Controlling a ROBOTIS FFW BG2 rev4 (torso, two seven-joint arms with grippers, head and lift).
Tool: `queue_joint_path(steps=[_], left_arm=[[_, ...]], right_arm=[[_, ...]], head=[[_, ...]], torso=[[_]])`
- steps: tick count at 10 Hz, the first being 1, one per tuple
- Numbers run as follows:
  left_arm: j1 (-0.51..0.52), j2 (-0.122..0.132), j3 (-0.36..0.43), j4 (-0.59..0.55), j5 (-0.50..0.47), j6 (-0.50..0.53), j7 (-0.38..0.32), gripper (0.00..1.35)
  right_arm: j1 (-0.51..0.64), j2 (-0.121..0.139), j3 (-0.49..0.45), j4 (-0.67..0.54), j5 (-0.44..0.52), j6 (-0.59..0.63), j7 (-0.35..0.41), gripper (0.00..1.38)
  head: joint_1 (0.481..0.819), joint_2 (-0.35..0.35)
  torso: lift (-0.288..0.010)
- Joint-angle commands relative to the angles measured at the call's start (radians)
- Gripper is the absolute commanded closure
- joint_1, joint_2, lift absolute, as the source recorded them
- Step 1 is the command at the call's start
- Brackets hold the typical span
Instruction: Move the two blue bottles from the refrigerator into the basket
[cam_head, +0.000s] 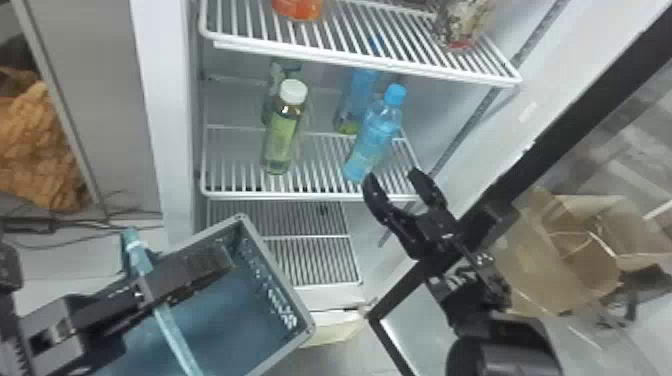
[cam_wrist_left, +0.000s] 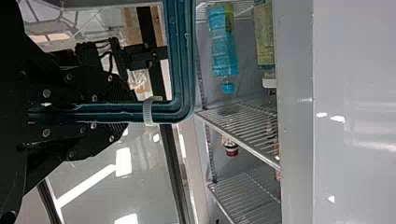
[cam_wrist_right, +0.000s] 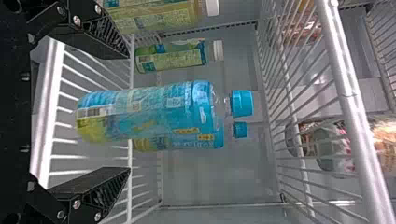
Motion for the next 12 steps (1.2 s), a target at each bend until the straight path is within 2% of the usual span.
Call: queue_joint_path(steps=[1, 7, 12], left_arm=[[0.000, 0.003, -0.003, 0.000, 0.003, 0.000, 0.000, 1.19], [-0.003, 0.011, -0.013, 0.008, 0.007, 0.000, 0.001, 1.19], [-0.005, 0.015, -0.019, 0.008, 0.013, -0.007, 0.001, 1.19]], right_arm=[[-0.048, -0.007, 0.031, 0.046, -0.001, 0.000, -0.009, 0.21], [-0.158, -0.014, 0.098, 0.135, 0.005, -0.007, -0.067, 0.21], [-0.229, -0.017, 0.098, 0.196, 0.019, -0.007, -0.102, 0.24]], head=[[0.695, -0.350], [0.695, -0.325], [0.695, -0.320]], torso=[[-0.216], [-0.216], [-0.216]])
